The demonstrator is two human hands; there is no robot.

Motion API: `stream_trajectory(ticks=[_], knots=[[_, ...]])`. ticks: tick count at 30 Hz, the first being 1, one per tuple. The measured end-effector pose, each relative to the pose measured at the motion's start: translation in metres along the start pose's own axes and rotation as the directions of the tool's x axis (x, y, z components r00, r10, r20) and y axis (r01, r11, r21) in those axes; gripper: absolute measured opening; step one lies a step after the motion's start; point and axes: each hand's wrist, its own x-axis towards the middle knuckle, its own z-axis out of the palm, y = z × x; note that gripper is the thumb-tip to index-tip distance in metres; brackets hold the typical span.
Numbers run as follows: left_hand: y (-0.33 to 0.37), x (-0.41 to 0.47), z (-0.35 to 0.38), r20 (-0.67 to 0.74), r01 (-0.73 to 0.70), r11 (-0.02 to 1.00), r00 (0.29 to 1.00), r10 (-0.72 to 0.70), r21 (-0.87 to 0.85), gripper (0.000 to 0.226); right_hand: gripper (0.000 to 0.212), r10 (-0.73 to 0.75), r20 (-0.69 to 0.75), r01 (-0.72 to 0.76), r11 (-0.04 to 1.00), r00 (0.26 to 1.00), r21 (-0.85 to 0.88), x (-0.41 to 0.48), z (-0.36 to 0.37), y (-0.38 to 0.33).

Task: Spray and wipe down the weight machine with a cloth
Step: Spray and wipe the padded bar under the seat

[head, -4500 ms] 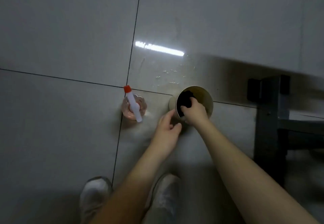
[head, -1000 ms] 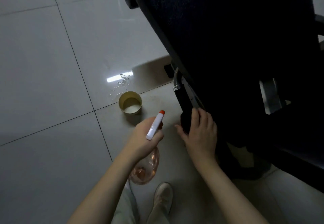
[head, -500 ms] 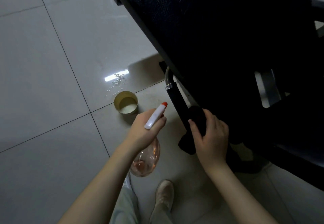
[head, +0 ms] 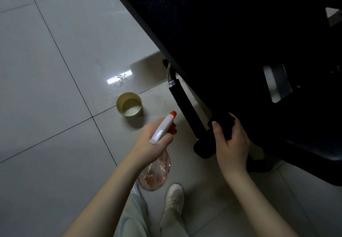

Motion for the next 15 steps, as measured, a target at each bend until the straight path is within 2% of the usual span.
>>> stream_trajectory(ticks=[4,8,12,15], knots=[[-0.001,-0.006,0.009,-0.04,0.015,1.0,0.999,-0.015,0.022,0.03,0.067,0.002,-0.001,-0.002,1.0,1.0,0.016,-0.006,-0.002,0.004],[-0.001,-0.013,0.011,-0.024,0.069,0.998,0.997,-0.069,-0.012,0.025,0.068,-0.022,-0.023,0.022,1.0,1.0,0.006,-0.009,-0.005,0.006],[-0.002,-0.021,0.014,0.141,0.051,0.997,0.988,-0.059,0.062,0.054,0.061,-0.032,-0.054,0.033,0.999,0.998,0.025,-0.011,-0.008,0.008],[-0.006,-0.025,0.02,0.157,0.022,0.989,0.987,-0.045,0.149,0.05,0.056,-0.035,-0.064,0.036,0.999,0.997,0.018,-0.013,-0.011,0.01]])
